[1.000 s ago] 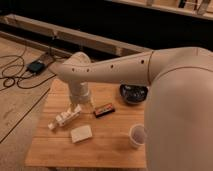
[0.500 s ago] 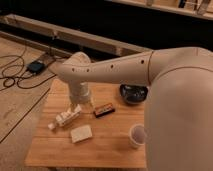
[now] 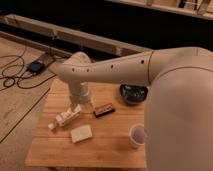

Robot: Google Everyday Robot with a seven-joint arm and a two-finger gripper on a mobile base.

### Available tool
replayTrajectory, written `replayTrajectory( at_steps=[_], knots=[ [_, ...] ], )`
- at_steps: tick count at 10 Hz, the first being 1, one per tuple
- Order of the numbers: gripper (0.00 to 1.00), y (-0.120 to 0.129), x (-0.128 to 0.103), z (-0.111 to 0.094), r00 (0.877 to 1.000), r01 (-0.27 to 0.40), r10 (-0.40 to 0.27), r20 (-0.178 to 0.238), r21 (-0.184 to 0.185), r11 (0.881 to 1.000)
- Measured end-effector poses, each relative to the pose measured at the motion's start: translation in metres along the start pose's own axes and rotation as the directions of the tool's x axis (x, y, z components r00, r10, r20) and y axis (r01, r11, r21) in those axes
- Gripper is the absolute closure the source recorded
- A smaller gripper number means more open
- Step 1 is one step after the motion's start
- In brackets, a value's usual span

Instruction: Place the eraser in the ceramic cup

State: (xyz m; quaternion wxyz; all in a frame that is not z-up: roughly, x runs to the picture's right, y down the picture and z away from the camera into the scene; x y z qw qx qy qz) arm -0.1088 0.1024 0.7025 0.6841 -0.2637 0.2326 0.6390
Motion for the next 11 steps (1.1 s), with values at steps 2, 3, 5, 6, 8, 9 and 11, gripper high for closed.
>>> replayTrajectory(
  at_steps=[2, 3, 5, 6, 8, 9, 11],
  knots=[
    [0.35, -0.002, -0.004, 0.004, 1.0, -0.004, 0.004, -0.004, 0.002, 1.0],
    [0.35, -0.013, -0.013, 0.014, 1.0, -0.013, 0.013, -0.008, 0.016, 1.0],
    [0.35, -0.043, -0.04, 0.044, 0.999, -0.044, 0.045, -0.02, 0.045, 0.998],
    [0.35, -0.054, -0.049, 0.057, 0.998, -0.061, 0.063, -0.03, 0.052, 0.997],
    [0.35, -0.077, -0.074, 0.089, 0.993, -0.109, 0.112, -0.039, 0.057, 0.992],
    [0.35, -0.086, -0.085, 0.104, 0.989, -0.138, 0.14, -0.039, 0.053, 0.989],
    [0.35, -0.1, -0.101, 0.127, 0.979, -0.199, 0.201, -0.035, 0.041, 0.979]
  ],
)
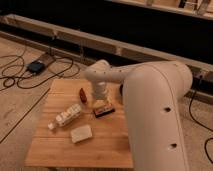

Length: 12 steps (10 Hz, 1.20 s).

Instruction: Place the eraser in the ceramic cup

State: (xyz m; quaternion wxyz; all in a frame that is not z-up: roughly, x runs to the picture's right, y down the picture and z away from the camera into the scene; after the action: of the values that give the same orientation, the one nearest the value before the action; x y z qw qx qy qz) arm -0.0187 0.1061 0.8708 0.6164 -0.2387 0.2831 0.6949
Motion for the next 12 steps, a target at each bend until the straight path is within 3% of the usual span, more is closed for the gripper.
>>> replayTrajectory(
  at_steps=[2, 5, 8, 12],
  knots=[
    [0.35, -0.009, -0.007, 0.012, 0.998, -0.06, 0.06, -0.003, 0.002, 0.998],
    [0.35, -0.026, -0.011, 0.018, 0.983, -0.186, 0.186, -0.007, 0.042, 0.982],
    [0.35, -0.027, -0.009, 0.021, 0.955, -0.294, 0.295, -0.011, 0.076, 0.953],
    [0.35, -0.02, -0.008, 0.025, 0.903, -0.427, 0.429, -0.025, 0.054, 0.903]
  ],
)
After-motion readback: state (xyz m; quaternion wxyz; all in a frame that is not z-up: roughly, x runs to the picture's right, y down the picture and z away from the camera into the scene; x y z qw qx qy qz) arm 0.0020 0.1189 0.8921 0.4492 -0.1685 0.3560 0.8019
